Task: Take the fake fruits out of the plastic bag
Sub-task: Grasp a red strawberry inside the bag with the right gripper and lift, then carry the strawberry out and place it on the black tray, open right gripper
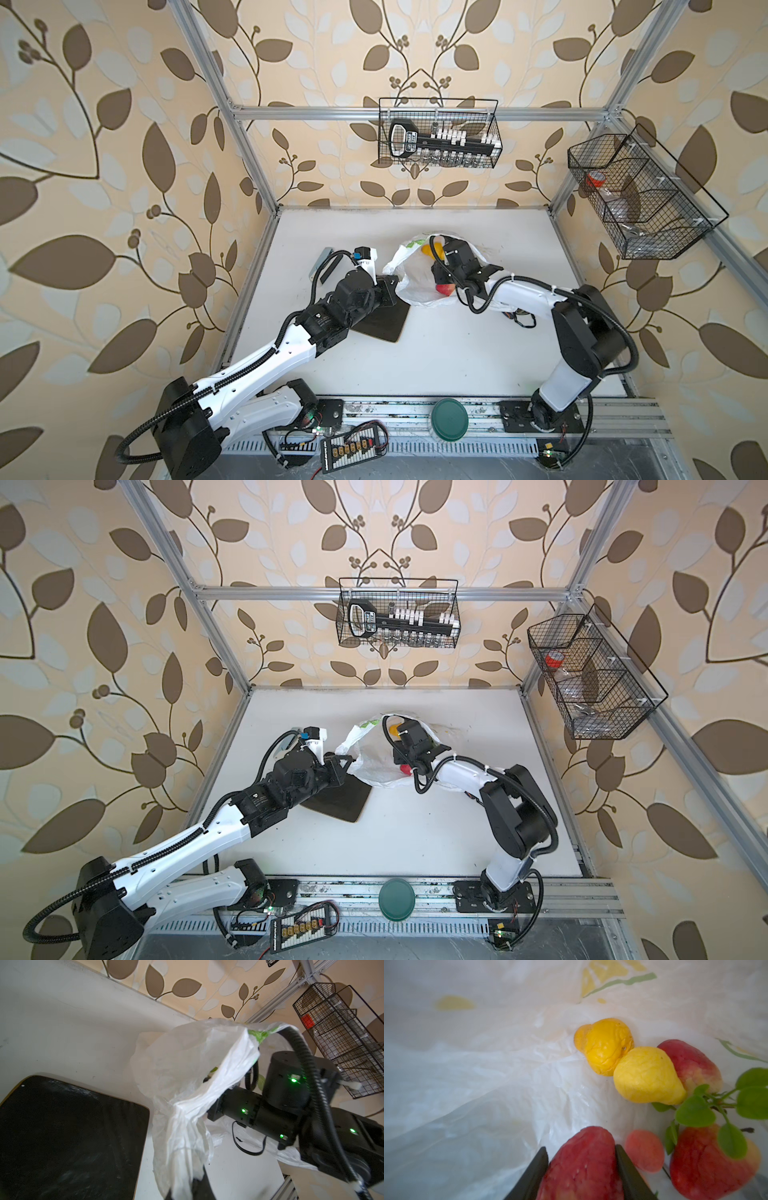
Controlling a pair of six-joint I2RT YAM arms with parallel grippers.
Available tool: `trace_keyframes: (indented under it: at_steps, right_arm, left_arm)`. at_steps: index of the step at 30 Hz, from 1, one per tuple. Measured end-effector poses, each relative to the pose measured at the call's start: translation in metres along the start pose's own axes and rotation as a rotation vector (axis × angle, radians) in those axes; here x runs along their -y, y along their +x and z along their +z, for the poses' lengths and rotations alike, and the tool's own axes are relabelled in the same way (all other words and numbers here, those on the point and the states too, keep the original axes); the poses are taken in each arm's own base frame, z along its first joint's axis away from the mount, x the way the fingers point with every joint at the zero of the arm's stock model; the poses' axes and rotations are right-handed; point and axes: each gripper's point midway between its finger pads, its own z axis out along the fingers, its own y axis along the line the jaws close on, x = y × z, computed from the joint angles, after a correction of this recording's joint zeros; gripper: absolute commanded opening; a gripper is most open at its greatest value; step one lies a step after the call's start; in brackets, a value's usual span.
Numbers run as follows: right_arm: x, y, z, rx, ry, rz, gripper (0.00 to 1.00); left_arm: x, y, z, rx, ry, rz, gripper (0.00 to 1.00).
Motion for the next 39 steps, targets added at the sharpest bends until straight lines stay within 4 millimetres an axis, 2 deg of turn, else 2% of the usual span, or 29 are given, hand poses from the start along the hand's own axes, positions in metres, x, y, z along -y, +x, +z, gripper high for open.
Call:
trace_keyframes:
  at_steps: [6, 11, 15, 18, 21, 24, 29, 32, 34, 39]
  right_arm:
    - [-0.023, 0.022, -0.034, -0.020, -0.185, -0.081, 0.24]
    - [-0.052, 0.035, -0.069, 0.002, -0.347, -0.185, 0.24]
    - [-0.072, 0.036, -0.098, 0.060, -0.431, -0.275, 0.24]
    - [-0.094, 0.039, -0.121, 0.121, -0.492, -0.384, 0.25]
    - [-0.126, 0.051, -0.135, 0.162, -0.564, -0.525, 0.25]
    - [-0.147, 0.073, -0.126, 0.136, -0.592, -0.609, 0.24]
    - [-0.177, 0.115, -0.085, 0.048, -0.575, -0.677, 0.25]
    - [-0.195, 0.134, -0.062, 0.013, -0.562, -0.685, 0.25]
    - [-0.201, 0.138, -0.047, 0.006, -0.538, -0.673, 0.25]
    - [-0.199, 0.137, -0.018, 0.001, -0.444, -0.634, 0.27]
  left_arm:
    - [-0.009, 0.001, 0.010, -0.002, -0.048, 0.000, 0.00]
    - [-0.014, -0.015, 0.019, 0.023, -0.077, -0.017, 0.00]
    - [-0.022, -0.029, 0.024, 0.037, -0.089, -0.039, 0.00]
    - [-0.033, -0.034, 0.028, 0.029, -0.102, -0.056, 0.00]
    - [-0.044, -0.036, 0.031, 0.021, -0.119, -0.068, 0.00]
    - [-0.049, -0.039, 0.032, 0.020, -0.123, -0.076, 0.00]
    - [-0.048, -0.044, 0.031, 0.026, -0.119, -0.080, 0.00]
    - [-0.051, -0.045, 0.031, 0.027, -0.126, -0.083, 0.00]
    - [-0.052, -0.044, 0.031, 0.023, -0.130, -0.084, 0.00]
    - [-0.053, -0.043, 0.030, 0.016, -0.136, -0.088, 0.00]
